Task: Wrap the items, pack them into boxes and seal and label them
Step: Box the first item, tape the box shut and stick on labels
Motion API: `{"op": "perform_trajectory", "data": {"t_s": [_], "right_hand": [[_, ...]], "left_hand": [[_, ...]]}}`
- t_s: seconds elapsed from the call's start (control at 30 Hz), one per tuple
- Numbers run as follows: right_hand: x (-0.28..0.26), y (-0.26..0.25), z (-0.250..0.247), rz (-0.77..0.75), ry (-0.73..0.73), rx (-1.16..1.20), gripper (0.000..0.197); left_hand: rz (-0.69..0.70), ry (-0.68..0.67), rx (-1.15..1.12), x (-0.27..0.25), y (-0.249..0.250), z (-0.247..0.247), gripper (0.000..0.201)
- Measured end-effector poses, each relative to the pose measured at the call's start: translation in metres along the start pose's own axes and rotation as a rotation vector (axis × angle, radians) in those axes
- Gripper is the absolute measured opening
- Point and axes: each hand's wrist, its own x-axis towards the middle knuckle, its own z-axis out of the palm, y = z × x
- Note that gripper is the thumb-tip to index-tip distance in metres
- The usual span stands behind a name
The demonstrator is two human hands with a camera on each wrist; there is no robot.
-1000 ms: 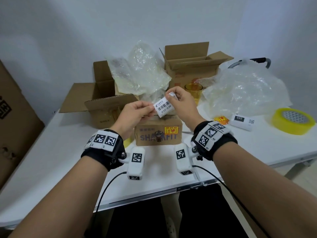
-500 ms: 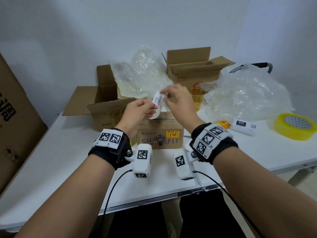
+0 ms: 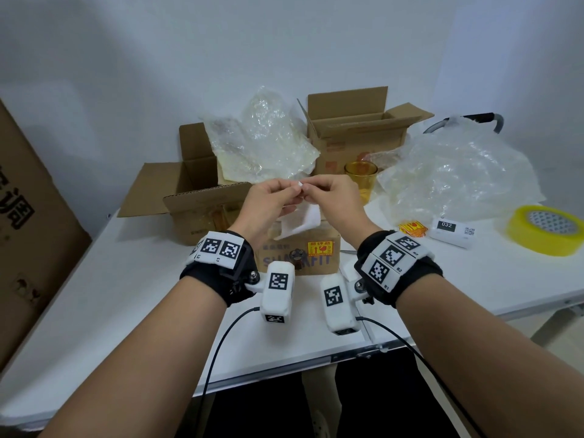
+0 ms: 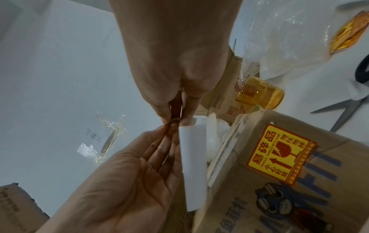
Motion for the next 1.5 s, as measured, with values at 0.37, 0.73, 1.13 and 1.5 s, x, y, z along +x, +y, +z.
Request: {"op": "perform_trajectory", "data": {"t_s": [0.37,0.73,1.13,1.5], "right_hand": [[-0.006,0.002,-0.001,-0.084,-0.020,-0.181,0.021],[-0.009,-0.003,-0.002,-0.102,-0.043,-0.212,0.020],[-0.004,-0.002,-0.007,-0.010,-0.037,-0.049,0.010],[0.001,0.004,-0.013,0.210,0.007,0.064,0.016]], "left_hand": [[-0.003,-0.018,0.059,-0.008,-0.008,-0.003,0.017],[0.003,0.035,0.054,-0.009,-0.009,0.000,0.016],[0.033,0.035,0.149,-0.001,-0.003,0.006,0.022],[0.007,-0.086,0.305,-0.002,0.006,0.005,0.011]]}}
